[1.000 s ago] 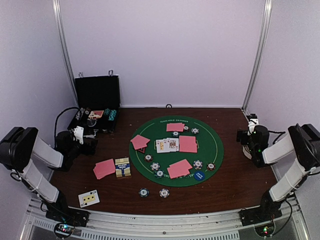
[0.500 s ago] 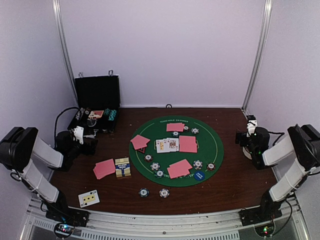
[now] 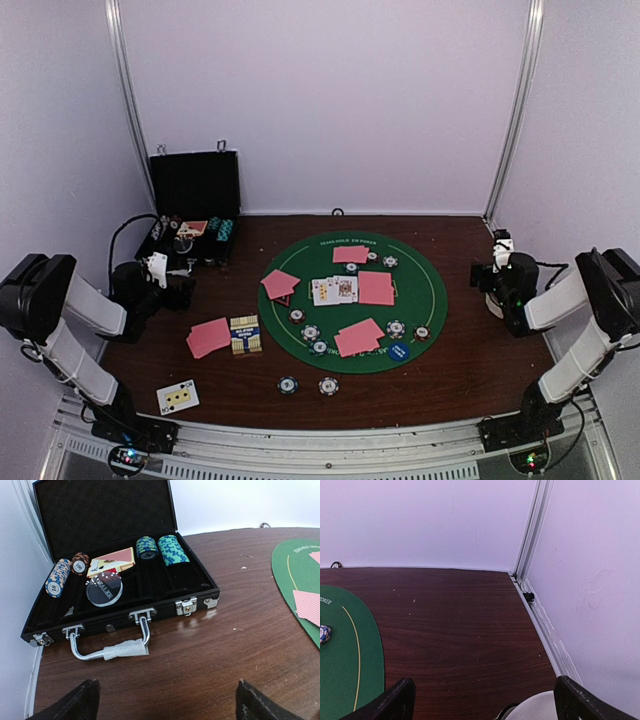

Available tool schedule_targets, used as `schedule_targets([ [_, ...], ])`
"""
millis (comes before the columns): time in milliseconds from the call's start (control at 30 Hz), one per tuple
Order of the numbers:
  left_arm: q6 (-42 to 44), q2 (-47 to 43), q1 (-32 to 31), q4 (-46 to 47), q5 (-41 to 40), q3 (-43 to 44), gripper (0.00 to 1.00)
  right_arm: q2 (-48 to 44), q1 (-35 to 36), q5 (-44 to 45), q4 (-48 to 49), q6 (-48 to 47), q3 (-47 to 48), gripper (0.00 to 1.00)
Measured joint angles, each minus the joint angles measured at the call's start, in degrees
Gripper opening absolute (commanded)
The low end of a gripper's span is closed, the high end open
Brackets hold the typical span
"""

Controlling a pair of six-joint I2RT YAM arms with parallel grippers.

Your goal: Distribute texas hold em gaming equipment

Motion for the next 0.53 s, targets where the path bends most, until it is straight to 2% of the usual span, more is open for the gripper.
schedule_targets([
  [533,0.00,0.00,0.00,0.00,0.00,0.00,0.97,0.00,-0.02,-0.09,-1.97,0.02,0.74,0.99],
])
